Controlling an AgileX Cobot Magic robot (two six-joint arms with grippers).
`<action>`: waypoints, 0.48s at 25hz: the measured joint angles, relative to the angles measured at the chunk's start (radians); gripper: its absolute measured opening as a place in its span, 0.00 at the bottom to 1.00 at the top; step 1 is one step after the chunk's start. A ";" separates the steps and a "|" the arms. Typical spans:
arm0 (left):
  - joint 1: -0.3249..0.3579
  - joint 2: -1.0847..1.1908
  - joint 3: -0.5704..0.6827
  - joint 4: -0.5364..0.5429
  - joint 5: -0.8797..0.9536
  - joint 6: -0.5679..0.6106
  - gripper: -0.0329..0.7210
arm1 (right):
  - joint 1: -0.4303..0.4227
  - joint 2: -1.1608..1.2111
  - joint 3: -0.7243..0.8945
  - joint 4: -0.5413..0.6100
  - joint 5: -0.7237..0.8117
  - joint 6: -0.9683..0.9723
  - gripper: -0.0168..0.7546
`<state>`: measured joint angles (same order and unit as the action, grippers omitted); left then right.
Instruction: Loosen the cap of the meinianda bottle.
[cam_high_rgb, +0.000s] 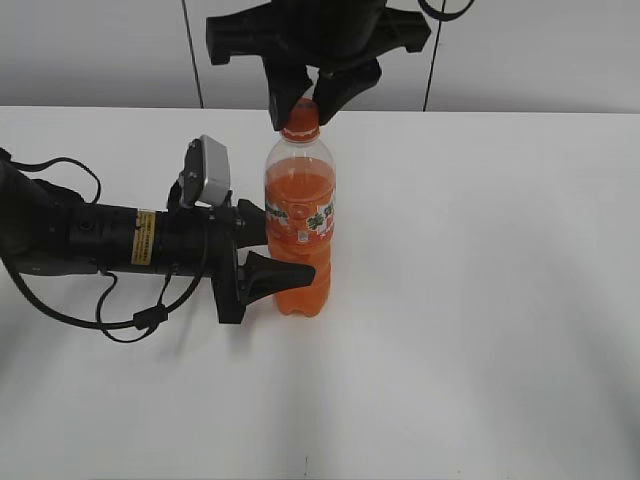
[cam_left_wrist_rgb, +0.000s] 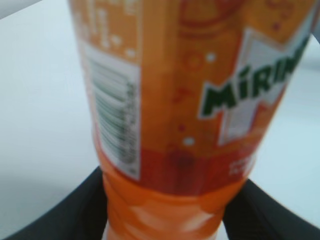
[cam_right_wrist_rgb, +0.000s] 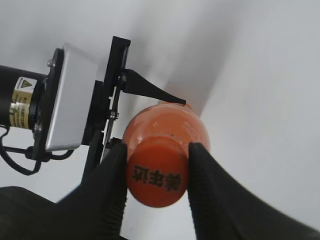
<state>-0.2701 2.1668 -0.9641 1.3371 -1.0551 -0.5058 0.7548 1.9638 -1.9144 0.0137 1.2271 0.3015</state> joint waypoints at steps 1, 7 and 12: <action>0.000 0.000 0.000 0.000 0.000 0.000 0.59 | 0.000 0.000 0.000 0.000 0.000 -0.030 0.38; 0.000 0.000 0.000 0.002 -0.002 0.000 0.59 | 0.000 0.000 0.000 0.006 -0.001 -0.390 0.38; 0.000 0.000 0.000 0.002 -0.002 0.001 0.59 | 0.000 0.001 0.000 0.006 -0.001 -0.808 0.38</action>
<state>-0.2701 2.1668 -0.9641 1.3390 -1.0572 -0.5049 0.7548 1.9648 -1.9144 0.0201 1.2261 -0.5064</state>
